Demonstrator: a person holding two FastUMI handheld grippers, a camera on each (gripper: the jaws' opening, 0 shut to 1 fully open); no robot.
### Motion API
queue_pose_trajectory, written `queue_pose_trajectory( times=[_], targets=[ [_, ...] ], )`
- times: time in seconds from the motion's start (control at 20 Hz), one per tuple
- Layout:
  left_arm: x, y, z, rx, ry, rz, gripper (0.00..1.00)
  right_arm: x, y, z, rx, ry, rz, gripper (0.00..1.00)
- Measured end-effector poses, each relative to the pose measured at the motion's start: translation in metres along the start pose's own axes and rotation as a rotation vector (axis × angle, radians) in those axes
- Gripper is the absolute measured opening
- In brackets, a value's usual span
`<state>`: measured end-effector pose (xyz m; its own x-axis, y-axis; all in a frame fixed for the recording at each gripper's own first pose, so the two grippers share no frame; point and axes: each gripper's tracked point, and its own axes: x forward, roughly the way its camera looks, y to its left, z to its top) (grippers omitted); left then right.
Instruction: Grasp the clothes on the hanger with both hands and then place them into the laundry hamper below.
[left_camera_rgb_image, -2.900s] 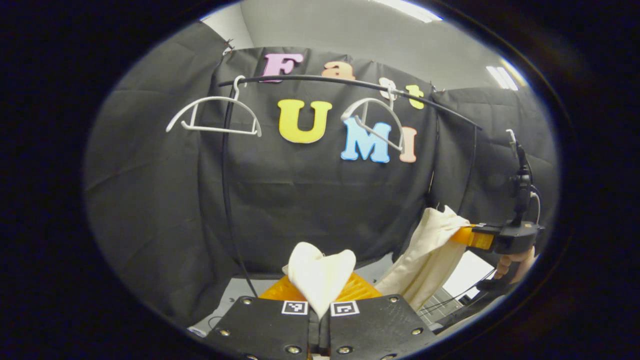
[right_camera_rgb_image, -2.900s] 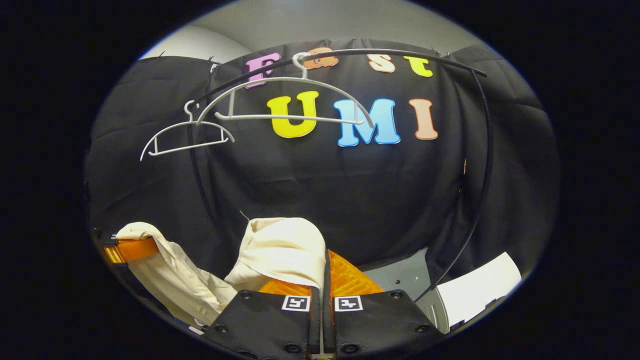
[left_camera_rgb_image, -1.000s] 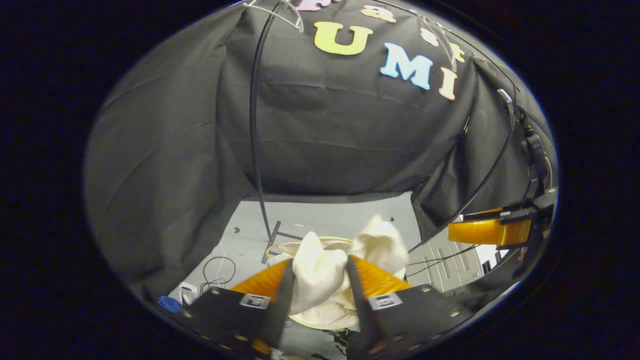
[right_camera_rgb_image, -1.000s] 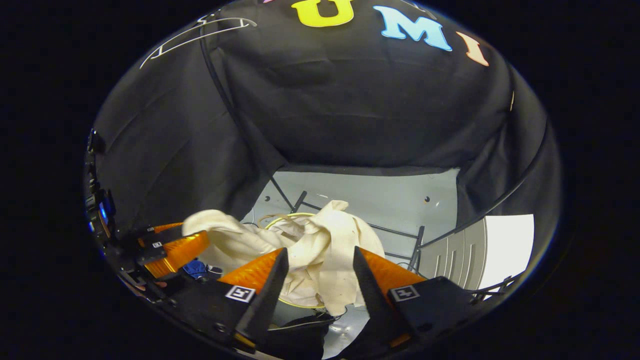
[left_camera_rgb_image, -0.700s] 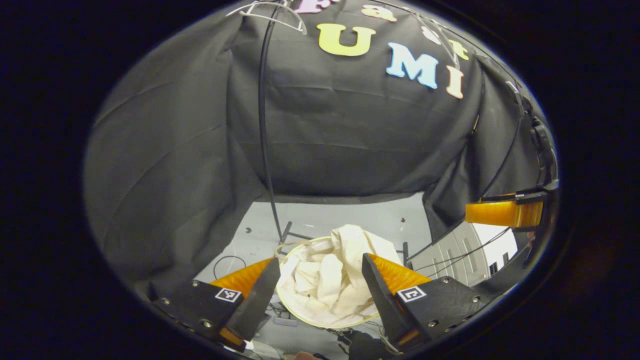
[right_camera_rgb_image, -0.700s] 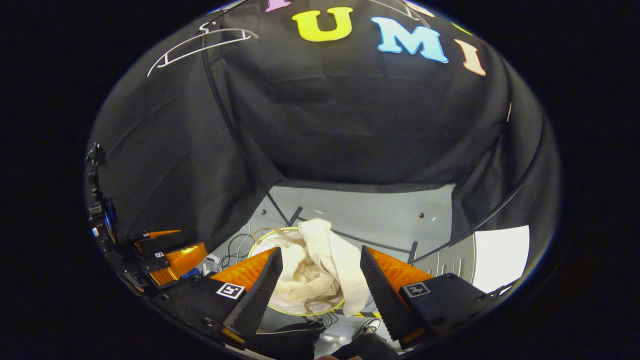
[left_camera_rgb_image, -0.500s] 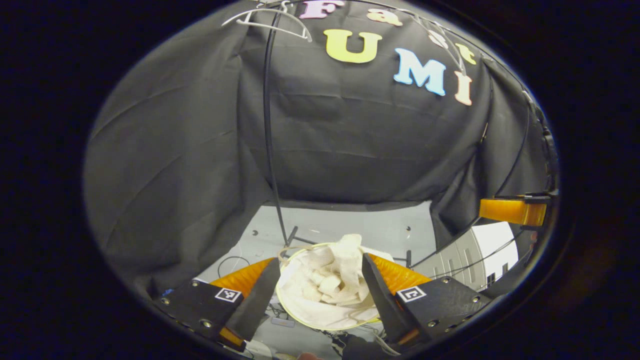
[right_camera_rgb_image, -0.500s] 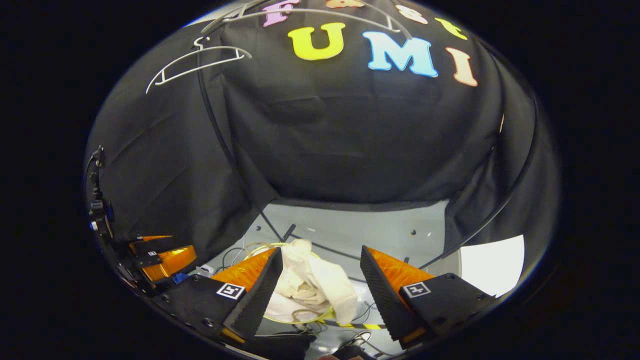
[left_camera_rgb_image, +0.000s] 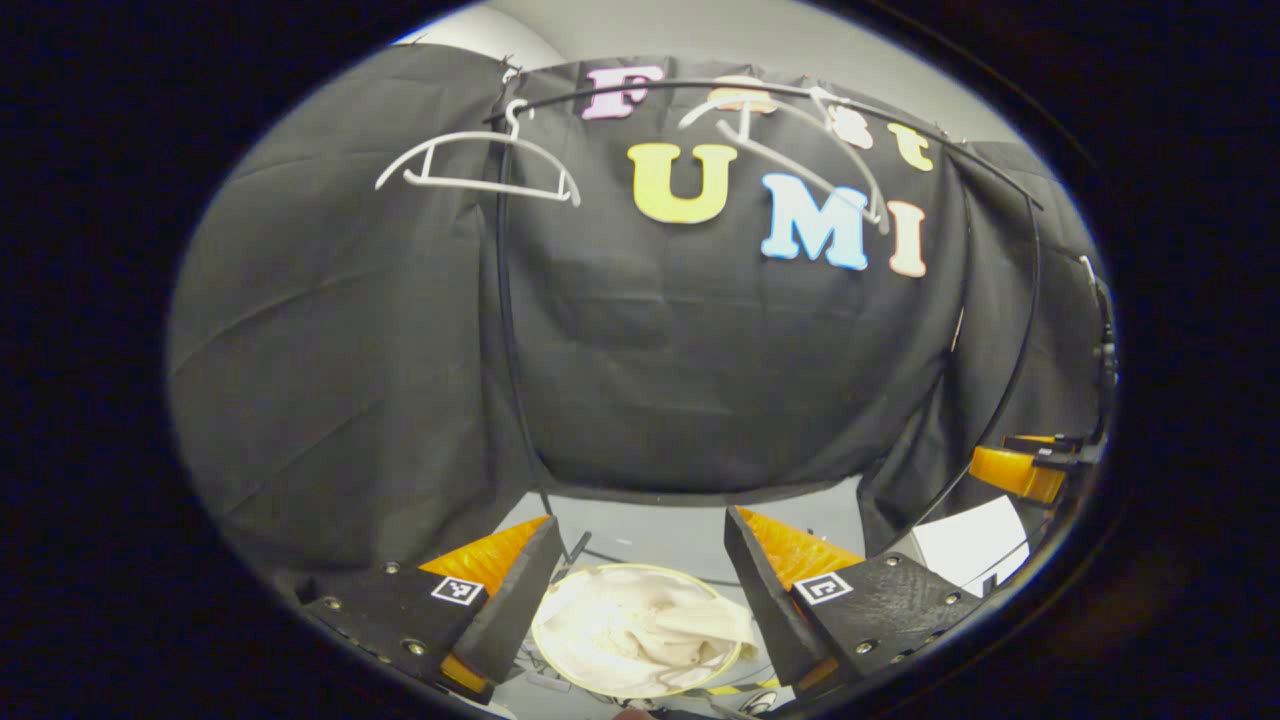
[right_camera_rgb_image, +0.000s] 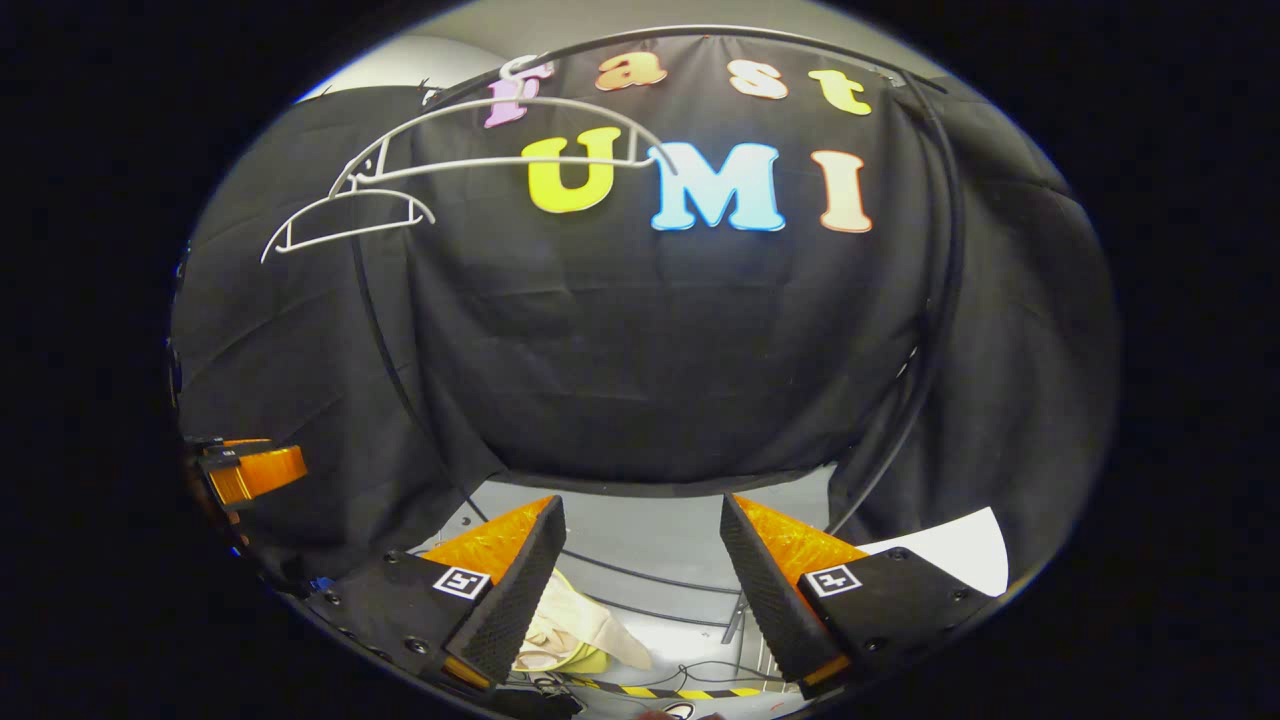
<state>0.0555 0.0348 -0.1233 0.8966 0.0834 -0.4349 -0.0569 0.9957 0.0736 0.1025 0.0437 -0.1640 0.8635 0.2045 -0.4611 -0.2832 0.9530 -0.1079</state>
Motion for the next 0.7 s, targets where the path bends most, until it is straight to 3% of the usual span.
queue_pose_trajectory(
  times=[0.35, 0.45, 0.5, 0.55, 0.7],
  targets=[
    [-0.048, -0.061, 0.111, 0.020, -0.239, -0.026, 0.95, -0.051, -0.052, 0.032, 0.041, -0.154, -0.055, 0.98],
    [-0.068, -0.074, 0.131, 0.023, -0.305, -0.024, 0.95, -0.073, -0.063, 0.049, 0.045, -0.211, -0.064, 0.98],
    [-0.079, -0.082, 0.140, 0.022, -0.339, -0.025, 0.95, -0.080, -0.069, 0.057, 0.044, -0.238, -0.071, 0.94],
    [-0.083, -0.090, 0.146, 0.019, -0.366, -0.028, 0.95, -0.087, -0.077, 0.065, 0.044, -0.262, -0.076, 0.98],
    [-0.091, -0.106, 0.146, 0.002, -0.428, -0.024, 0.95, -0.102, -0.101, 0.087, 0.067, -0.340, -0.099, 0.98]
  ],
)
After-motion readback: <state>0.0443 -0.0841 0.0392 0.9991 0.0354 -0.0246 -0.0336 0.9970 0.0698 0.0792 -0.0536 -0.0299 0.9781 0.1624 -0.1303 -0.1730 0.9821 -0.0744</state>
